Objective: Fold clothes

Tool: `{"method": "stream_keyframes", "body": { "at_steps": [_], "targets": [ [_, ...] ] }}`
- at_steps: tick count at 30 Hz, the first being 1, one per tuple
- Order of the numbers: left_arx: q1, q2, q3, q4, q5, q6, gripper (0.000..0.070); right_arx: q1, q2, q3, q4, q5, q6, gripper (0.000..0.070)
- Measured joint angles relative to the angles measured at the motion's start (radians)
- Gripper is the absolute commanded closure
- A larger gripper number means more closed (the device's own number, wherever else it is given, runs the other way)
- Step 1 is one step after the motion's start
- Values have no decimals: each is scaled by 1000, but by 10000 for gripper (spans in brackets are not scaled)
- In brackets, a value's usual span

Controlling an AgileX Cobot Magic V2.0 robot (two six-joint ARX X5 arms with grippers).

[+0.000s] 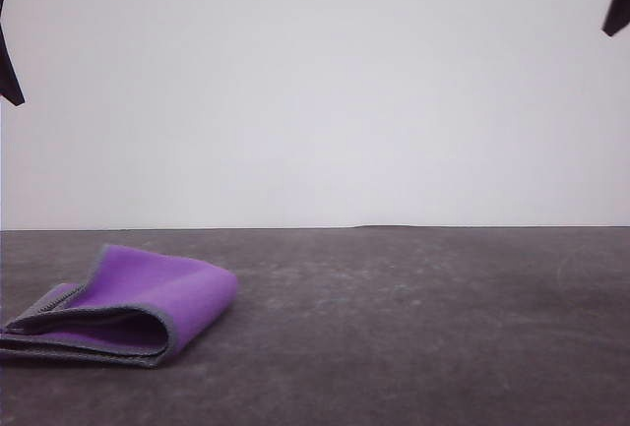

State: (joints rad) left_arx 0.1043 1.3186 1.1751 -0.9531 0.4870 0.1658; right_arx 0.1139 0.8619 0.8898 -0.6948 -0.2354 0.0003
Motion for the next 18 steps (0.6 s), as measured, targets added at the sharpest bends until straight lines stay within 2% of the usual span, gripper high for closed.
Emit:
{"method": "stream_keyframes", "body": {
  "at_steps": [3,18],
  "targets": [
    [0,0,0,0,0,1,691,0,0,0,0,0,-13,689],
    [0,0,0,3,0,-22,688,0,0,0,4,1,-23,690]
  ]
}}
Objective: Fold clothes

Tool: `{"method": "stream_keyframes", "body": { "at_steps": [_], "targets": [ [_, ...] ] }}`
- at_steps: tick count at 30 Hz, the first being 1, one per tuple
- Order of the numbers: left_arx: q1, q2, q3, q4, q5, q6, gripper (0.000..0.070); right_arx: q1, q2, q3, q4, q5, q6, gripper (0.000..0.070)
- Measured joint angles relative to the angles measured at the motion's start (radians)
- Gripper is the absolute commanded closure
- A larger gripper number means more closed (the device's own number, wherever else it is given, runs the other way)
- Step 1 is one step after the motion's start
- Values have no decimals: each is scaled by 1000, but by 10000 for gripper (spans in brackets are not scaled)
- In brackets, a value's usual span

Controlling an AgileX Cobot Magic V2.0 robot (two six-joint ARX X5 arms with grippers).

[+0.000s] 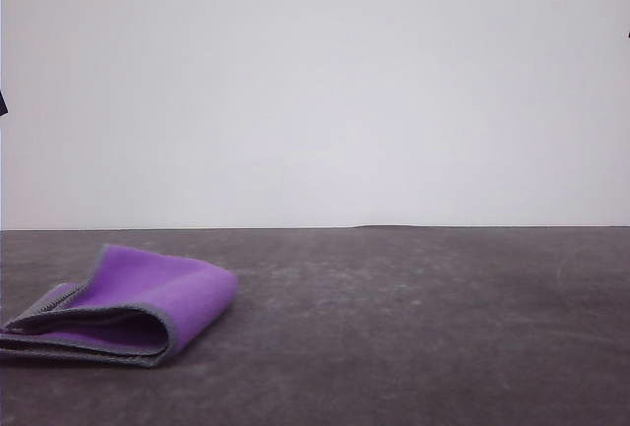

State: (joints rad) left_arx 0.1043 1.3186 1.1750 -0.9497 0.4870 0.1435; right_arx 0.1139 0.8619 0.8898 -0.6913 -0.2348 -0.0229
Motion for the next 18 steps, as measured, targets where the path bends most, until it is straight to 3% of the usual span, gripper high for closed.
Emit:
{"method": "stream_keyframes", "body": {
  "at_steps": [10,18],
  "targets": [
    [0,0,0,12,0,-2,688,0,0,0,0,0,0,690],
    [0,-88,-38,132,-2,17,684,0,0,0,0,0,0,690]
  ]
}}
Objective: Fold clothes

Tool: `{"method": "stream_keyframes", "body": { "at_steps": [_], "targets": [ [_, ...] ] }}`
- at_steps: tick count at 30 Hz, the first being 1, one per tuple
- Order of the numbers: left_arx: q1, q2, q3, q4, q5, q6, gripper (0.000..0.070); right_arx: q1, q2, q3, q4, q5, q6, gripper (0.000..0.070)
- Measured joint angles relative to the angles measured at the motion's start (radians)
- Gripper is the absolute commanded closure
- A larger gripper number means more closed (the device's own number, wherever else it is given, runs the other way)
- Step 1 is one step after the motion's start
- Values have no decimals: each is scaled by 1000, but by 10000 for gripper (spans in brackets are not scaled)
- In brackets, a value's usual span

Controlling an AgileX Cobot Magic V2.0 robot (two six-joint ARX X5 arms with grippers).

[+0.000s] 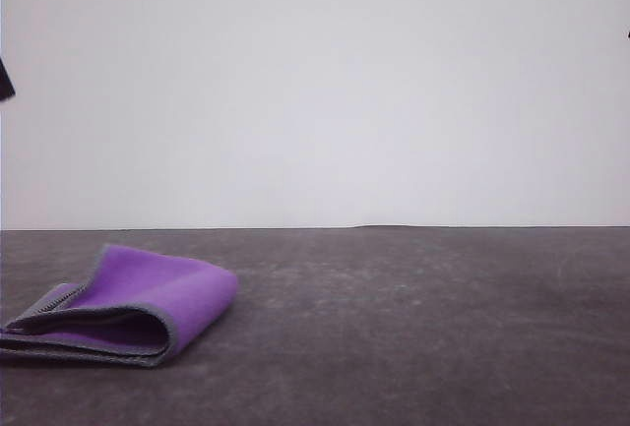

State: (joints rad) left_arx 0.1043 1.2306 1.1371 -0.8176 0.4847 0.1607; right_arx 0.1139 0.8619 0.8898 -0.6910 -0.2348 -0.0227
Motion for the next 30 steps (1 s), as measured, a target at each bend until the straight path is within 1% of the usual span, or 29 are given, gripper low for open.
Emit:
{"method": "stream_keyframes", "body": {
  "at_steps": [4,7,10,15,18,21,23,28,30],
  "targets": [
    [0,-148,-112,175,0,-12,684,0,0,0,0,0,0,690],
    [0,-273,-255,303,-1,-22,684,0,0,0,0,0,0,690],
    [0,-394,-404,398,-24,-46,684,0,0,0,0,0,0,690],
    [-1,-606,-616,525,-162,-130,684,0,0,0,0,0,0,690],
    [-2,-742,-743,568,-247,-183,684,0,0,0,0,0,0,690],
    [-16,-867,-854,588,-322,-211,684,0,0,0,0,0,0,690],
    [-31,-940,-909,599,-356,-220,684,0,0,0,0,0,0,690],
    [-90,-1058,-979,618,-431,-230,684,0,0,0,0,0,0,690],
    [-112,-1091,-996,620,-438,-230,684,0,0,0,0,0,0,690]
  ]
}}
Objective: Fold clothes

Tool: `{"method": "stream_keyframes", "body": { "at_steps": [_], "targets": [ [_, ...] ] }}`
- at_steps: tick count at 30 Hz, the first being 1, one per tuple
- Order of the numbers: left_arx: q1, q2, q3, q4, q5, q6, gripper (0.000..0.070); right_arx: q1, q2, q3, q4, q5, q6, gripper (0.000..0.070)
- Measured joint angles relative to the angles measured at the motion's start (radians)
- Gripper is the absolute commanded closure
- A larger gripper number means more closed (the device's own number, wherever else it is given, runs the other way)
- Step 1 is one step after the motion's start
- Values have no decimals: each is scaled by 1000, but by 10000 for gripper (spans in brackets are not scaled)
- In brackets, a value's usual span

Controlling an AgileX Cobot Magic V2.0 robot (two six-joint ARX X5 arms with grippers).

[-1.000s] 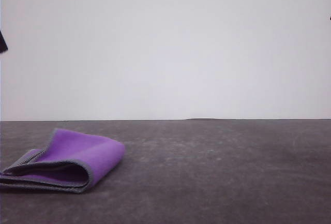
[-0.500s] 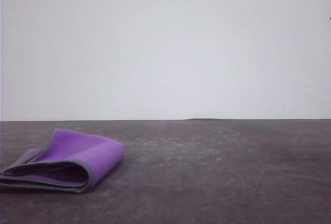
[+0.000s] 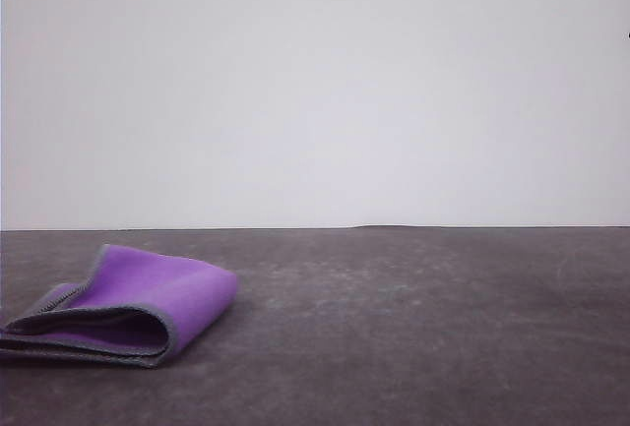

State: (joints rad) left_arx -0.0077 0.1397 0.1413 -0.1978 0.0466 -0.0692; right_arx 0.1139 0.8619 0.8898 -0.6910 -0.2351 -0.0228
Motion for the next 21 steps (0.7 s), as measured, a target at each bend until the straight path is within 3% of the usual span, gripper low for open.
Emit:
{"method": "stream_keyframes", "body": {
  "at_steps": [13,21],
  "targets": [
    [-12,-121,-109,81,-12,-7,684,0,0,0,0,0,0,690],
    [15,-135,-109,26,-24,-11,684,0,0,0,0,0,0,690]
  ]
}}
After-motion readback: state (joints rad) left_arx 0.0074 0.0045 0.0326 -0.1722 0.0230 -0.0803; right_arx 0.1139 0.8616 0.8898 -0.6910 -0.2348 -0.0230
